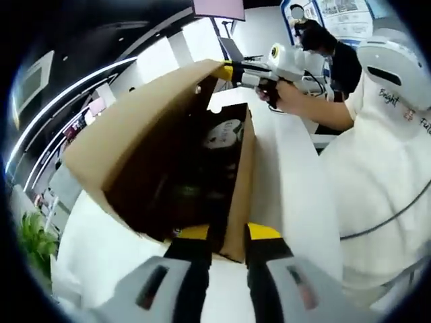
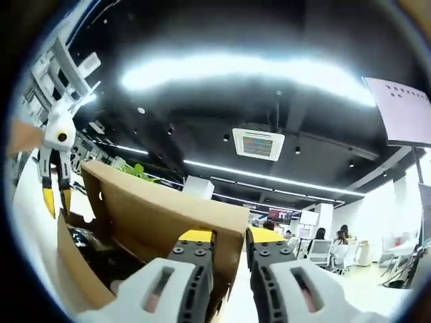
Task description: Operate the shoe box by opening the lid, removing the specified soft item, and placing it in the target area until the item is outside and the box remains undamaged.
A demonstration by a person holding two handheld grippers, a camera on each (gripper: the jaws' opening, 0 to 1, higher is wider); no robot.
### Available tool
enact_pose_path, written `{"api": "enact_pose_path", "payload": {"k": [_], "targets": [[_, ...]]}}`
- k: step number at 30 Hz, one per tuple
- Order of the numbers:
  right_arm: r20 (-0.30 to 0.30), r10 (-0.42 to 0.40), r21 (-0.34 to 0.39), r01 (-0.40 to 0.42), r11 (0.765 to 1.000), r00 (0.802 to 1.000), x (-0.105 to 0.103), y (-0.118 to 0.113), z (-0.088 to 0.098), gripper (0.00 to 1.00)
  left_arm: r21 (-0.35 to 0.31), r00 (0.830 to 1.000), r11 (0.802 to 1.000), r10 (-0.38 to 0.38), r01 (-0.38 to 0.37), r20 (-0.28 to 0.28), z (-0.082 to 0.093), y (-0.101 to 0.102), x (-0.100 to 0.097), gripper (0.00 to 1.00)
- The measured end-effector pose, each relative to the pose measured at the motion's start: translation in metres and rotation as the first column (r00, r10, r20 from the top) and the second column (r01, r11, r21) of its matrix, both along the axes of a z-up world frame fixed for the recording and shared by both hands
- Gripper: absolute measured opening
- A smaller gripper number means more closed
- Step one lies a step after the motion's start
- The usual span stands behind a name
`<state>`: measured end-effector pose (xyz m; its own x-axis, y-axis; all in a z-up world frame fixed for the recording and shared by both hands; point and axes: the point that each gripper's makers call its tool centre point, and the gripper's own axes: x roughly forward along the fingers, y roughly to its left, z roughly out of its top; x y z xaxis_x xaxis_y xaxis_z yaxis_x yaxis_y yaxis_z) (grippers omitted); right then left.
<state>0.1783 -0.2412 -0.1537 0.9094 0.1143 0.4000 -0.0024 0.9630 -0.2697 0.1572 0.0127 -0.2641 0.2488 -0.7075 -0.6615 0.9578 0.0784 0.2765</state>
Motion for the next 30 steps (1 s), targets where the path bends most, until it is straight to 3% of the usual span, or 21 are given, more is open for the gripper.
{"api": "enact_pose_path", "payload": {"k": [4,6,10,13,15,21,26,30], "targets": [[0.014,-0.035,-0.034,0.035,0.999,0.999,0.0,-0.002,0.001,0.12,0.071,1.0,0.997,-0.014,0.012,0.023,-0.008,0.002,0.0,0.15],[0.012,-0.056,-0.047,0.057,0.997,0.998,-0.001,-0.004,0.001,0.1,0.07,0.998,0.997,-0.029,0.025,0.055,-0.006,0.001,-0.003,0.15],[0.016,-0.071,-0.064,0.072,0.995,0.997,-0.003,-0.003,0.003,0.08,0.083,0.998,0.996,-0.023,0.018,0.061,-0.006,-0.001,-0.001,0.15],[0.017,-0.075,-0.066,0.076,0.995,0.997,-0.004,-0.004,0.003,0.07,0.107,0.997,0.994,-0.036,0.029,0.064,-0.009,-0.002,-0.002,0.15],[0.016,-0.092,-0.085,0.094,0.992,0.996,-0.005,-0.004,0.003,0.07,0.142,0.993,0.989,-0.058,0.043,0.101,-0.01,-0.001,-0.001,0.14],[-0.019,-0.116,-0.148,0.112,0.983,0.993,-0.006,0.001,0.006,0.1,0.163,0.994,0.985,-0.071,0.056,0.083,-0.011,-0.004,0.002,0.1],[-0.031,-0.092,-0.102,0.088,0.991,0.995,-0.006,-0.001,0.005,0.08,0.21,0.994,0.975,-0.085,0.07,0.061,-0.016,-0.006,0.001,0.07],[-0.032,-0.105,-0.111,0.101,0.989,0.994,-0.004,-0.002,0.004,0.07,0.228,0.995,0.97,-0.093,0.082,0.04,-0.016,-0.005,0.001,0.07]]}}
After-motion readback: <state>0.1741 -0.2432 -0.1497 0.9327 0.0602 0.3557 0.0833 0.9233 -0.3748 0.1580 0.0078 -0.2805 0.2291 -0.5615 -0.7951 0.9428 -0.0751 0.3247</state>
